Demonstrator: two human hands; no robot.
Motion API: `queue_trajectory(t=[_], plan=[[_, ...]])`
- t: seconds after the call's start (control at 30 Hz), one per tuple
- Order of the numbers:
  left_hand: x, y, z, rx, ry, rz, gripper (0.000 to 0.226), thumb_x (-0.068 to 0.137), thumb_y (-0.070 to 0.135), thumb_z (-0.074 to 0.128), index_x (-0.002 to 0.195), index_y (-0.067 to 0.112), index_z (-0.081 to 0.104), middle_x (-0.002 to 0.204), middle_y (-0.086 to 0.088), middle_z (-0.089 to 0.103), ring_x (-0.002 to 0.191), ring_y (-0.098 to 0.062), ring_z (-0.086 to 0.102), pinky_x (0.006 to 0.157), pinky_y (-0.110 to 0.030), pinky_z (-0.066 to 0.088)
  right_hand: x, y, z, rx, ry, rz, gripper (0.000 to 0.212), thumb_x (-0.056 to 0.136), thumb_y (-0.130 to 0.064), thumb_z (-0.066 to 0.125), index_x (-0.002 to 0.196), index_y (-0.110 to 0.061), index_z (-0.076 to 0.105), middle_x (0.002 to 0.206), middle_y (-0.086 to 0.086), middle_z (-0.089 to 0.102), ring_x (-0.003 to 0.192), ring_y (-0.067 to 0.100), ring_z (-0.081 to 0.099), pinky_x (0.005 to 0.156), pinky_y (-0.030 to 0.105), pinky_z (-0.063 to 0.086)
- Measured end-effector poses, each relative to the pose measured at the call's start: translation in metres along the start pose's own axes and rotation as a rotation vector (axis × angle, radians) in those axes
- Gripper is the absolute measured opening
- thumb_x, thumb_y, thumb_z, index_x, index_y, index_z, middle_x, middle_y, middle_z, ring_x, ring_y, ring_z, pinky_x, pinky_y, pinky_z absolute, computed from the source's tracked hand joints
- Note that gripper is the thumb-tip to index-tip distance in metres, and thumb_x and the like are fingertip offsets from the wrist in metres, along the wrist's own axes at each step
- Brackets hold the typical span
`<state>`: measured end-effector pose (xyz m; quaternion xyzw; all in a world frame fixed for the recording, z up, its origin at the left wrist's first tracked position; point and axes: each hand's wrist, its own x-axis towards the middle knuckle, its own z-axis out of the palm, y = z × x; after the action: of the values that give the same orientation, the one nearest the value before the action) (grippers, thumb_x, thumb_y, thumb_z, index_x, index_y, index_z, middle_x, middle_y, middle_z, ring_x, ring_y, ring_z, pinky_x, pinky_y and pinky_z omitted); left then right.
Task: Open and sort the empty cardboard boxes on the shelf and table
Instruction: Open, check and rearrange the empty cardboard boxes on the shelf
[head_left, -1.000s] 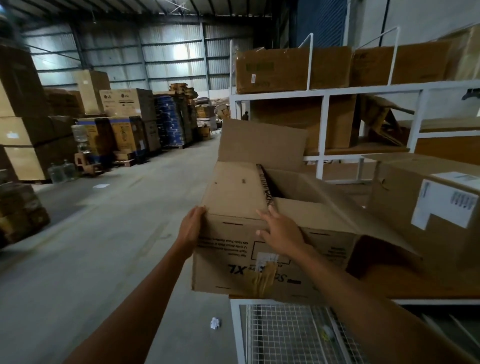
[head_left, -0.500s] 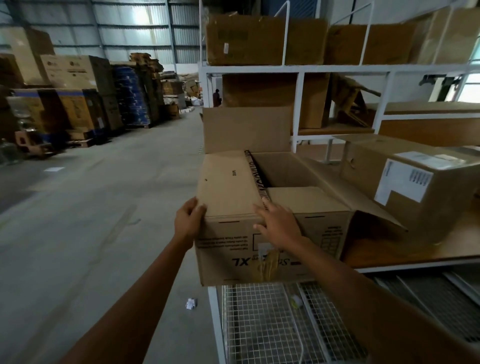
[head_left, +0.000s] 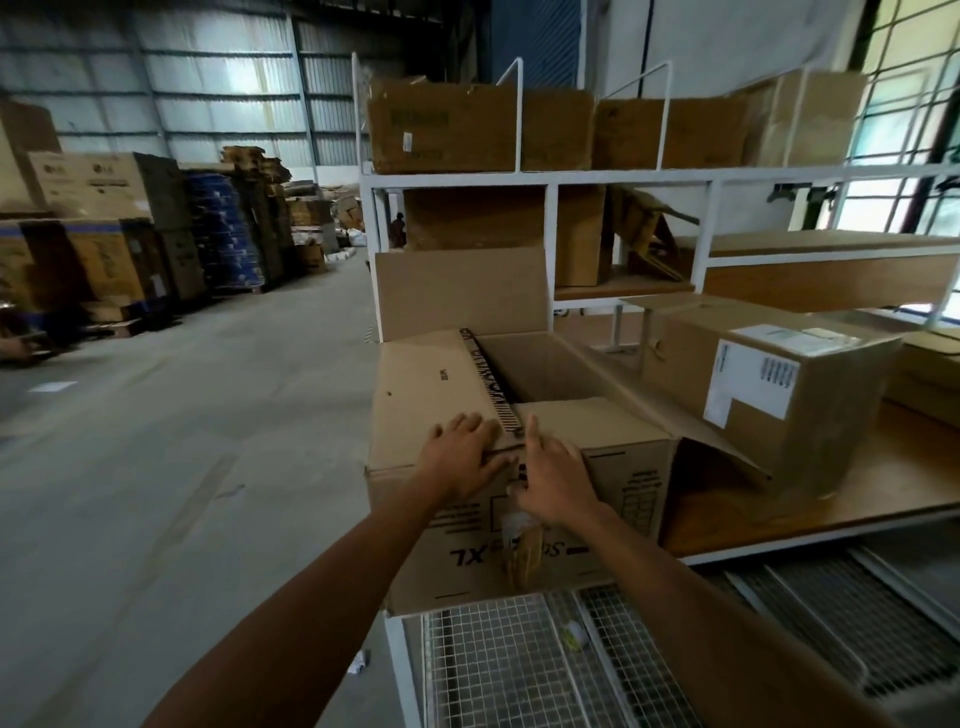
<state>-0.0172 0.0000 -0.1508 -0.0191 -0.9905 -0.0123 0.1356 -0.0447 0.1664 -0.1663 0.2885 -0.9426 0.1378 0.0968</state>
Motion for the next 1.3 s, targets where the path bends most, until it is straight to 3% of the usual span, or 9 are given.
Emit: queue_trajectory(t=[0.3, 0.43, 0.53, 0.63, 0.7, 0.77, 0.9, 1.1, 1.3], plan=[[0.017, 0.011, -0.036, 0.133, 0.087, 0.119, 0.070, 0.093, 0.058, 0.045, 0.151, 0.022, 0.026, 0.155, -0.009, 0.032, 0.140, -0.028, 0.033, 0.107, -0.046, 0.039, 0.003, 0.000, -0.005, 0.014, -0.068, 0.024, 0.108, 0.082, -0.052, 0.062, 0.154, -0.002, -0.002, 0.160, 0.014, 0.022, 0.146, 0.026, 0.022, 0.120, 0.043, 0.012], [0.016, 0.017, -0.066, 0.332, 0.299, 0.248, 0.085, 0.087, 0.016, 0.066, 0.155, 0.023, 0.015, 0.163, -0.014, -0.007, 0.150, -0.032, -0.008, 0.120, -0.048, 0.014, 0.010, -0.011, -0.017, -0.083, -0.184, 0.051, 0.088, 0.086, -0.059, 0.054, 0.153, -0.010, 0.021, 0.156, 0.012, 0.029, 0.142, 0.030, 0.028, 0.114, 0.048, 0.022], [0.012, 0.002, -0.103, 0.553, 0.458, 0.178, 0.078, 0.083, 0.015, 0.072, 0.150, 0.016, 0.031, 0.160, -0.018, -0.017, 0.143, -0.037, -0.028, 0.118, -0.055, -0.004, 0.017, -0.019, -0.027, -0.086, -0.250, 0.029, 0.065, 0.087, -0.056, 0.052, 0.141, -0.021, 0.042, 0.146, 0.008, 0.041, 0.133, 0.032, 0.037, 0.107, 0.050, 0.031], [0.002, -0.024, -0.124, 0.748, 0.316, -0.080, 0.048, 0.090, 0.024, 0.064, 0.136, 0.015, 0.053, 0.162, -0.021, 0.008, 0.146, -0.044, -0.016, 0.107, -0.067, -0.020, 0.020, -0.020, -0.023, -0.060, -0.248, 0.020, 0.055, 0.086, -0.054, 0.055, 0.134, -0.028, 0.048, 0.144, 0.006, 0.043, 0.133, 0.036, 0.036, 0.108, 0.055, 0.029], [-0.012, -0.044, -0.129, 0.753, 0.109, -0.275, 0.036, 0.092, 0.027, 0.061, 0.126, 0.017, 0.062, 0.148, -0.020, 0.043, 0.146, -0.046, 0.015, 0.098, -0.071, -0.027, 0.018, -0.019, -0.015, -0.126, -0.270, 0.012, 0.067, 0.088, -0.056, 0.052, 0.147, -0.031, 0.030, 0.153, 0.007, 0.031, 0.139, 0.039, 0.028, 0.112, 0.060, 0.020], [-0.031, -0.068, -0.127, 0.609, -0.048, -0.416, 0.028, 0.096, 0.026, 0.052, 0.119, 0.017, 0.066, 0.124, -0.012, 0.063, 0.133, -0.037, 0.044, 0.110, -0.070, -0.011, 0.016, -0.018, -0.007, -0.179, -0.245, 0.003, 0.074, 0.091, -0.053, 0.050, 0.153, -0.031, 0.017, 0.159, 0.008, 0.021, 0.142, 0.039, 0.021, 0.113, 0.060, 0.013], [-0.056, -0.100, -0.092, 0.038, -0.268, -0.446, 0.049, 0.095, 0.034, 0.053, 0.136, 0.009, 0.050, 0.137, -0.012, 0.052, 0.127, -0.032, 0.049, 0.107, -0.045, 0.035, 0.011, -0.017, 0.000, -0.168, -0.184, 0.005, 0.074, 0.090, -0.043, 0.049, 0.154, -0.033, 0.012, 0.163, 0.008, 0.013, 0.146, 0.037, 0.013, 0.115, 0.061, 0.009], [-0.061, -0.097, -0.023, -0.739, -0.125, -0.611, 0.052, 0.100, 0.041, 0.045, 0.139, 0.007, 0.039, 0.140, -0.017, 0.049, 0.122, -0.033, 0.051, 0.091, -0.035, 0.042, 0.008, -0.015, 0.003, -0.169, -0.160, 0.005, 0.078, 0.089, -0.052, 0.052, 0.154, -0.037, 0.012, 0.163, 0.006, 0.013, 0.147, 0.035, 0.013, 0.115, 0.058, 0.009], [-0.048, -0.109, -0.005, -0.530, -0.201, -0.561, 0.057, 0.103, 0.041, 0.033, 0.147, 0.006, 0.024, 0.149, -0.025, 0.035, 0.132, -0.041, 0.042, 0.105, -0.046, 0.039, 0.002, -0.017, 0.000, -0.167, -0.134, -0.016, 0.076, 0.088, -0.051, 0.053, 0.153, -0.034, 0.018, 0.161, 0.004, 0.020, 0.145, 0.031, 0.019, 0.114, 0.052, 0.013]])
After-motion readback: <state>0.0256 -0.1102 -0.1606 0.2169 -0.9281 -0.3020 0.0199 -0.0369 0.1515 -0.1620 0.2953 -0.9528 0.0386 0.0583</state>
